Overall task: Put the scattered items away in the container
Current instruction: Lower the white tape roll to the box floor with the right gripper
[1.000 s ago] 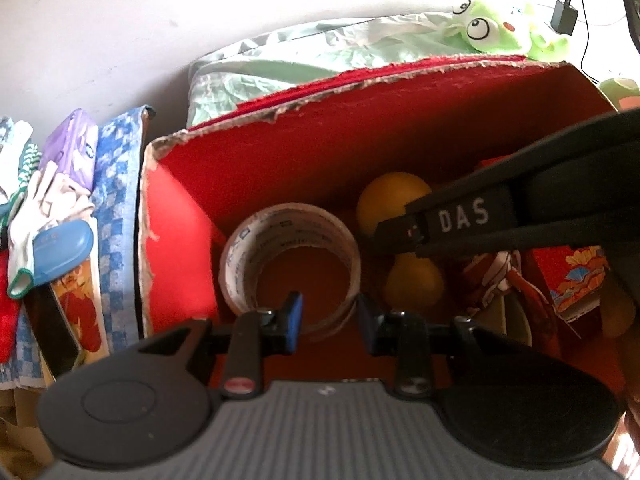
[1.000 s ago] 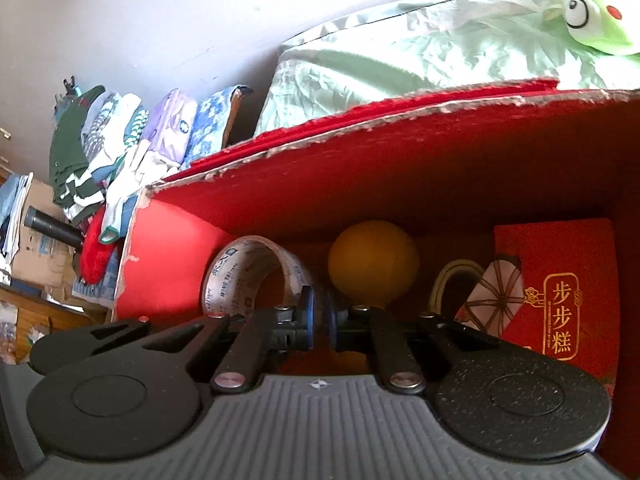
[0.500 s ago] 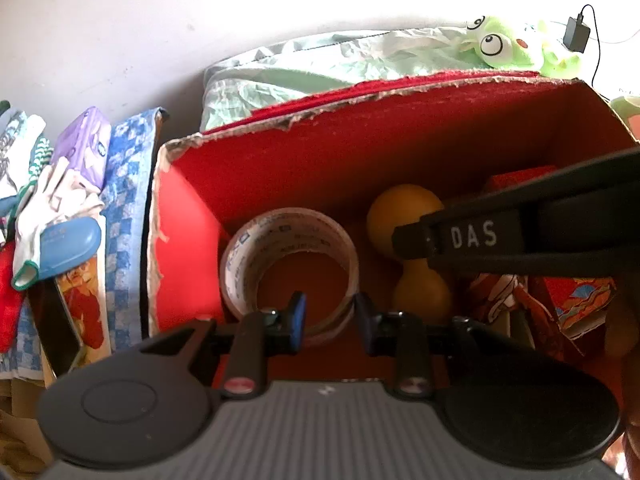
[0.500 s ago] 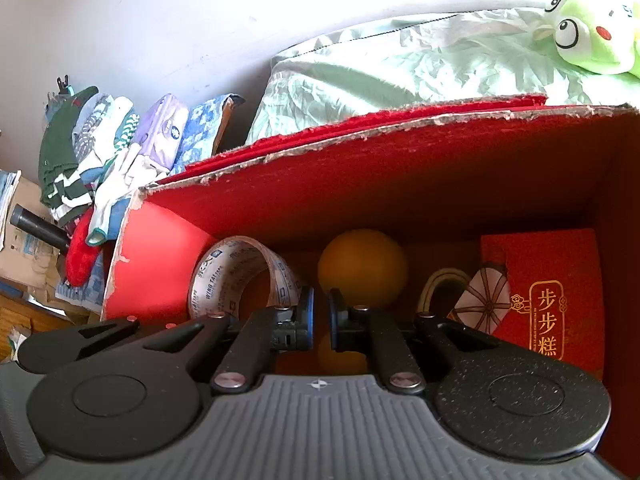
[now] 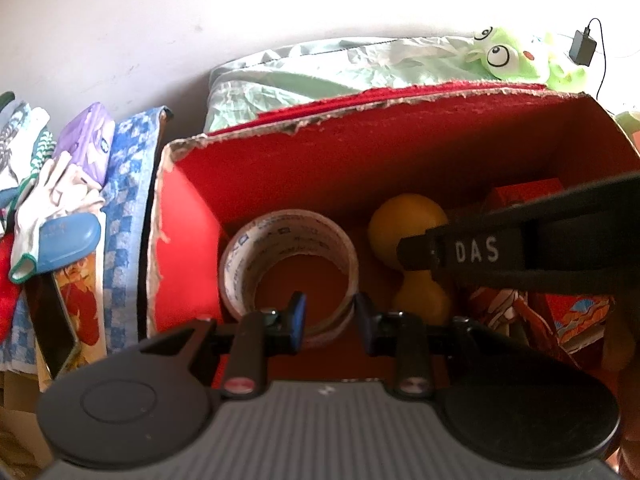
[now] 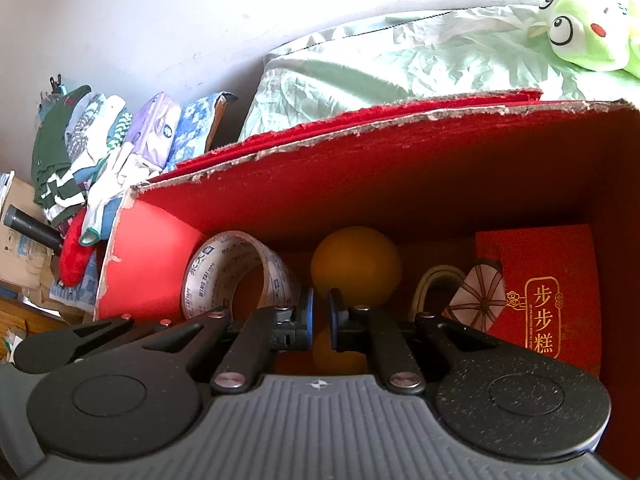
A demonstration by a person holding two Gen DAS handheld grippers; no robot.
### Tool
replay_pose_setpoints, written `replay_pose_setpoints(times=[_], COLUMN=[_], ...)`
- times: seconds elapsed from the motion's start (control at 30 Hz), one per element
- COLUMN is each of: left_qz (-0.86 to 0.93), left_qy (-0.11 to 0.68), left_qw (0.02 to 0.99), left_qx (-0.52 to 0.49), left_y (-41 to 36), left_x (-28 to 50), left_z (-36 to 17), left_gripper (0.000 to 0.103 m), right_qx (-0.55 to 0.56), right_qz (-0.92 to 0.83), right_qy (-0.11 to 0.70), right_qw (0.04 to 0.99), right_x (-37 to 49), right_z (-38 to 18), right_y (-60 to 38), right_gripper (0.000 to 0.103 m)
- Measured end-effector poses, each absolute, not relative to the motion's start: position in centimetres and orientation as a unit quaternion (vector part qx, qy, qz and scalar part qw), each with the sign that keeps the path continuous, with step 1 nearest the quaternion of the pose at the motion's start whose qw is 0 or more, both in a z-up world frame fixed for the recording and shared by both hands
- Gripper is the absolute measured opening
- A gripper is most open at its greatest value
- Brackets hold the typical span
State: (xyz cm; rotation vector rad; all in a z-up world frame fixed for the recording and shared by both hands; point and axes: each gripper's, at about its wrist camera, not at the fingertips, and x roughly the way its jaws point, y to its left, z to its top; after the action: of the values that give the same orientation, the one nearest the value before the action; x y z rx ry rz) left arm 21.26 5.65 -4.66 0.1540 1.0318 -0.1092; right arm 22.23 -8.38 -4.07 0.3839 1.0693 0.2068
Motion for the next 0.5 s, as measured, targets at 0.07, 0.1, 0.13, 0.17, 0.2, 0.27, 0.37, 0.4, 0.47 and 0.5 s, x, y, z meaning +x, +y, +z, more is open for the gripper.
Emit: replay_pose_setpoints(times=[0.07,0.1,0.13,0.17,0.2,0.27,0.37,0.4,0.47,0.5], left_qz=[-0.053,-0.053,-0.054,-0.054,-0.055,-0.059,-0.063,-0.064,-0.066,-0.067], left_qy=[0.492,0.492,0.492,0.492,0.492,0.494,0.497,0.497,0.496,0.493], left_qw=[0.866,0.866,0.866,0.866,0.866,0.864,0.863,0.863,0.864,0.865], left_qx=[0.072,0.072,0.072,0.072,0.072,0.071,0.069,0.069,0.066,0.064], left_y=[5.77,5.81,5.83,5.86,5.89,5.97,6.07,6.09,6.14,6.19], left_x=[21.21,21.19,21.16,21.14,21.14,21.18,21.21,21.2,21.15,21.08], left_z=[-4.62,-4.59,-4.57,-4.55,-4.54,-4.53,-4.52,-4.51,-4.41,-4.29], left_gripper=[0.033,0.033,0.033,0.033,0.033,0.033,0.033,0.033,0.034,0.035], right_qx=[0.18,0.18,0.179,0.178,0.176,0.175,0.176,0.176,0.178,0.18], right_qz=[0.094,0.094,0.094,0.093,0.091,0.091,0.09,0.089,0.087,0.085], right_qy=[0.504,0.504,0.503,0.503,0.502,0.501,0.501,0.501,0.498,0.494], right_qw=[0.839,0.84,0.84,0.841,0.842,0.843,0.843,0.843,0.844,0.846], right_x=[22.21,22.2,22.19,22.16,22.15,22.13,22.18,22.18,22.11,22.02], right_z=[-4.04,-4.04,-4.02,-4.01,-3.98,-3.94,-3.94,-3.93,-3.8,-3.66], right_y=[-8.44,-8.42,-8.42,-8.4,-8.34,-8.3,-8.38,-8.37,-8.49,-8.63], right_gripper=[0.01,0.01,0.01,0.01,0.01,0.011,0.012,0.013,0.015,0.015])
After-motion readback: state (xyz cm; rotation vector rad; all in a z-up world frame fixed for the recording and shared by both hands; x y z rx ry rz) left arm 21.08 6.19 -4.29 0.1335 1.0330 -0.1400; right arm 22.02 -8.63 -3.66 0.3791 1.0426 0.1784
